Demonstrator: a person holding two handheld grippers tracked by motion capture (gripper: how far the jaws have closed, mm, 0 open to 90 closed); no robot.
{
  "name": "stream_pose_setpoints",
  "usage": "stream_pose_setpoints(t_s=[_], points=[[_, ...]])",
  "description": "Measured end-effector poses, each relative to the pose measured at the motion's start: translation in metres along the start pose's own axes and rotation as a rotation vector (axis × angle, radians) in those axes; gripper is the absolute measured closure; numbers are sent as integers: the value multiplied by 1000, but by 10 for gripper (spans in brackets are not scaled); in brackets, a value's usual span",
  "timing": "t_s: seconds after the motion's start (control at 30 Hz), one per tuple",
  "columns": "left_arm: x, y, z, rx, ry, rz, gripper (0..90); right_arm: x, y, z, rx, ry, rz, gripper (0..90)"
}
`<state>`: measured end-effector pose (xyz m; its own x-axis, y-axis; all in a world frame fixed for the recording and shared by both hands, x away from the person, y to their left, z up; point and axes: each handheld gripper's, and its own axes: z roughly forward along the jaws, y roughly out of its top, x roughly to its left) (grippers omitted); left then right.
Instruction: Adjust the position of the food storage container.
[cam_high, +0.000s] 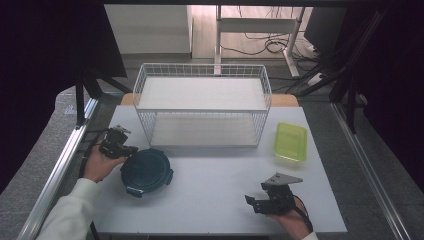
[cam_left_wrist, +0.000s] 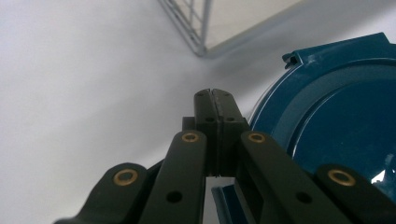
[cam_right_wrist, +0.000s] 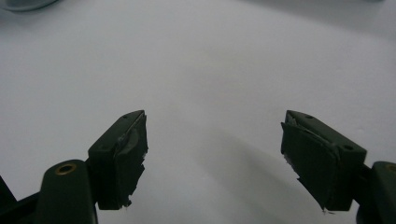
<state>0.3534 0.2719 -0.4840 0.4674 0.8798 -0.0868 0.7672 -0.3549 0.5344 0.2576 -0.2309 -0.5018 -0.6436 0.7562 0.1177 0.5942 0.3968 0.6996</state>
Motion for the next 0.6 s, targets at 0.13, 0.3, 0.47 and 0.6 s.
stream_pose_setpoints(t_s=[0.13,0.3,0.47,0.6], points=[[-9,-2,0,-2,-15,8,900,0,0,1,-1,0,-3,226],[-20,-3,1,-6,-35,33,900,1,0,1,6,0,-2,226],[-22,-4,1,-10,-45,34,900,1,0,1,5,-1,-2,225],[-20,-5,0,-19,-50,35,900,0,0,1,1,-2,2,226]])
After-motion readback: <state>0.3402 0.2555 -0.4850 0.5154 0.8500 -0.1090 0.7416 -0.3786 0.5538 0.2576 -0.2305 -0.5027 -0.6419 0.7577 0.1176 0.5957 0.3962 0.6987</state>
